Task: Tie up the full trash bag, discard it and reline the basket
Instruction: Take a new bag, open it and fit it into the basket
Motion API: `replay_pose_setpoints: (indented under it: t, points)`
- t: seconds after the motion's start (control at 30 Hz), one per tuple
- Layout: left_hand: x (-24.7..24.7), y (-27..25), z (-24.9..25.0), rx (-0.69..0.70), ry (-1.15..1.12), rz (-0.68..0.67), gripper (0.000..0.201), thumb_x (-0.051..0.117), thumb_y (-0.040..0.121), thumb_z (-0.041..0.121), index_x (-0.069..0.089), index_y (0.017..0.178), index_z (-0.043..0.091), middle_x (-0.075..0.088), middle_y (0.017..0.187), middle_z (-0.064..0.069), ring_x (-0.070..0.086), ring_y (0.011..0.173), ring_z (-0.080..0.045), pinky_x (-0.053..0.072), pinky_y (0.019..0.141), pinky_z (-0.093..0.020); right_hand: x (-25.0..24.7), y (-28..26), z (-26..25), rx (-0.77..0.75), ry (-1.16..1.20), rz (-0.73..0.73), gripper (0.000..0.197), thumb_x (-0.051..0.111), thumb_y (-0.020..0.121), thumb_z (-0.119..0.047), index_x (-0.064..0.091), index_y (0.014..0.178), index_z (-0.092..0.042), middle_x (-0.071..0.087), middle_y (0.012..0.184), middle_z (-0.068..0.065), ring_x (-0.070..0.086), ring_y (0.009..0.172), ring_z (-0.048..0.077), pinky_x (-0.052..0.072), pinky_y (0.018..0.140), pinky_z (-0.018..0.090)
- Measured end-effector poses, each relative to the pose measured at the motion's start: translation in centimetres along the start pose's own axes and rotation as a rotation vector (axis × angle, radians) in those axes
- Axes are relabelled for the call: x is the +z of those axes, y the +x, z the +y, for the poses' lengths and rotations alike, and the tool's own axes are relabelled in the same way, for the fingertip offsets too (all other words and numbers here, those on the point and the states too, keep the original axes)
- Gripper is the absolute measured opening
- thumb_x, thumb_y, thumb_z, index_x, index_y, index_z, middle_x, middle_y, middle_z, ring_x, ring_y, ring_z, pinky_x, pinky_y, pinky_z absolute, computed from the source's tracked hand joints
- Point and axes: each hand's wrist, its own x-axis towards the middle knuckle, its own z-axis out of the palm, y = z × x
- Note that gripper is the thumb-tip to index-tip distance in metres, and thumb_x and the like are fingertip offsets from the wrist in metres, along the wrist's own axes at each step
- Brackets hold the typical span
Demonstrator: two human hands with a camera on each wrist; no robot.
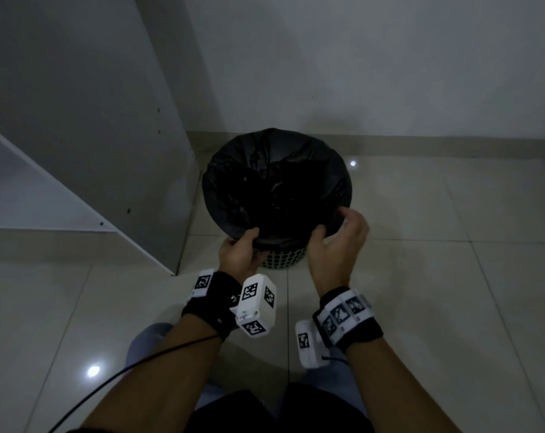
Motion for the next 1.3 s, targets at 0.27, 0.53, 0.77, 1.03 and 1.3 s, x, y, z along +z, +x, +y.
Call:
replay_pose_setpoints:
  t: [0.27, 0.53, 0.77, 1.03, 1.3]
  points:
    - [-0.3, 0.6, 1.8, 0.096, 0.022, 0.089, 0.035, 0.069, 0.089, 0.016, 0.061, 0.118, -0.003, 0.067, 0.113, -0.020, 0.066, 0.082, -0.027, 0.056, 0.063, -0.035, -0.8, 3.2, -1.0, 0.903, 0.588, -0.245, 0.026, 0.060, 0.094, -0.004, 0.062, 0.119, 0.001, 0.067, 0.114, 0.018, 0.065, 0.097, 0.029, 0.055, 0.091, 0.048]
    - [0.1, -1.7, -1.6, 0.060, 0.020, 0.031, 0.035, 0.061, 0.093, 0.010, 0.057, 0.125, -0.002, 0.063, 0.098, -0.017, 0.061, 0.076, -0.025, 0.055, 0.061, -0.032, 0.0, 0.1, -1.9, 1.005, 0.560, -0.315, 0.027, 0.064, 0.087, 0.001, 0.062, 0.114, 0.002, 0.068, 0.100, 0.016, 0.065, 0.087, 0.027, 0.057, 0.069, 0.036]
    - [-1.2, 0.2, -0.2, 0.079, 0.109, 0.147, 0.037, 0.062, 0.088, 0.002, 0.055, 0.123, -0.003, 0.063, 0.114, -0.021, 0.061, 0.074, -0.023, 0.056, 0.052, -0.029, 0.3, -1.5, -1.8, 0.868, 0.413, -0.255, 0.067, 0.080, 0.079, -0.025, 0.046, 0.133, -0.004, 0.055, 0.131, 0.013, 0.061, 0.106, 0.028, 0.057, 0.073, 0.033]
    - [-1.9, 1.6, 1.4, 0.119, 0.334, 0.238, 0.044, 0.063, 0.076, 0.015, 0.061, 0.119, 0.006, 0.070, 0.104, -0.013, 0.066, 0.077, -0.026, 0.056, 0.064, -0.036, -1.3, -2.0, -3.1, -0.539, -0.786, -0.692, 0.053, 0.033, 0.094, -0.061, 0.065, 0.100, -0.019, 0.070, 0.094, 0.002, 0.063, 0.094, 0.023, 0.038, 0.100, 0.043]
    - [-2.7, 0.7, 2.3, 0.097, 0.210, 0.182, 0.037, 0.081, 0.076, 0.033, 0.069, 0.097, 0.005, 0.071, 0.086, -0.007, 0.067, 0.071, -0.019, 0.053, 0.053, -0.021, 2.6, 3.9, -4.9, -0.233, -0.927, -1.271, 0.071, 0.016, 0.098, -0.063, 0.060, 0.126, -0.014, 0.064, 0.118, 0.012, 0.061, 0.100, 0.028, 0.047, 0.094, 0.039]
